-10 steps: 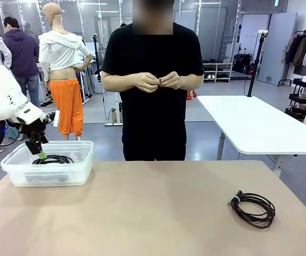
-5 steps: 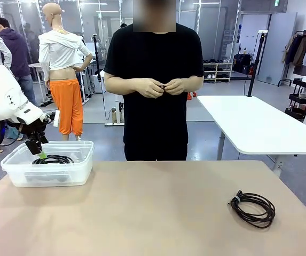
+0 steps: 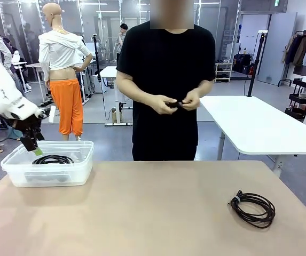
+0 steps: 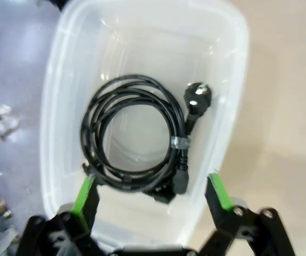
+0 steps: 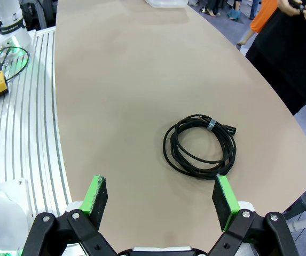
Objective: Organize and store the cables.
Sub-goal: Place the USB Extension Cable into the Organizing box.
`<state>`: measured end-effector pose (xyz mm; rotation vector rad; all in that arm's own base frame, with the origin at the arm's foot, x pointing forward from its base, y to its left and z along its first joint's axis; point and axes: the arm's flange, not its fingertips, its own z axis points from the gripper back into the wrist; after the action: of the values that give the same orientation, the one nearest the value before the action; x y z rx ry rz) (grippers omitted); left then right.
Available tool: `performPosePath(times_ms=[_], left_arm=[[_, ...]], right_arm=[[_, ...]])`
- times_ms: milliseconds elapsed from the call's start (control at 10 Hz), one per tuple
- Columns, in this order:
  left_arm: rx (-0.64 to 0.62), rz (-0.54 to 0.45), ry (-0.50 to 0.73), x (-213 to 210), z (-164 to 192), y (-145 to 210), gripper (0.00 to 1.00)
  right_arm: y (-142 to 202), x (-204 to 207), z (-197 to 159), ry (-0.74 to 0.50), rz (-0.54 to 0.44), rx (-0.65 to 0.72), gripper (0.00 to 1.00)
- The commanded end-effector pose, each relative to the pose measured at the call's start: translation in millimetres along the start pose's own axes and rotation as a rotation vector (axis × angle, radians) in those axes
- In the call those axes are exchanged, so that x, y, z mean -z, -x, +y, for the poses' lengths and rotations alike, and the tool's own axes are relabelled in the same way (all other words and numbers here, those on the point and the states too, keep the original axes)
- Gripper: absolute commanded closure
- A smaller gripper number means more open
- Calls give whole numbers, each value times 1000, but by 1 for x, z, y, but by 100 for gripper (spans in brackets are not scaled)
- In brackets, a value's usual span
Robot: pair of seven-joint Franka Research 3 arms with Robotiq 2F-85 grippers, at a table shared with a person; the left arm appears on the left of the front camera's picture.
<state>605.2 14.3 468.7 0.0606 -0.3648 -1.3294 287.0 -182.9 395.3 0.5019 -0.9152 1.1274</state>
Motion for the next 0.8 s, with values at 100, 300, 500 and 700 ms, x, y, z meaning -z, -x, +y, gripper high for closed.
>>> performPosePath(times_ms=[100,300,500,700], left_arm=[[-74,-217,56,-71,-61,74,0],[-161,-415,83,-82,-103,127,0],[-188,-587,46,-87,-139,154,0],[-238,-686,23,-82,-175,172,0]], right_arm=[[1,-1,-1,5,-14,-18,0],[1,-1,-1,5,-14,-18,0],[1,-1,-1,5,-14,-18,0],[1,-1,-1,5,-14,-18,0]])
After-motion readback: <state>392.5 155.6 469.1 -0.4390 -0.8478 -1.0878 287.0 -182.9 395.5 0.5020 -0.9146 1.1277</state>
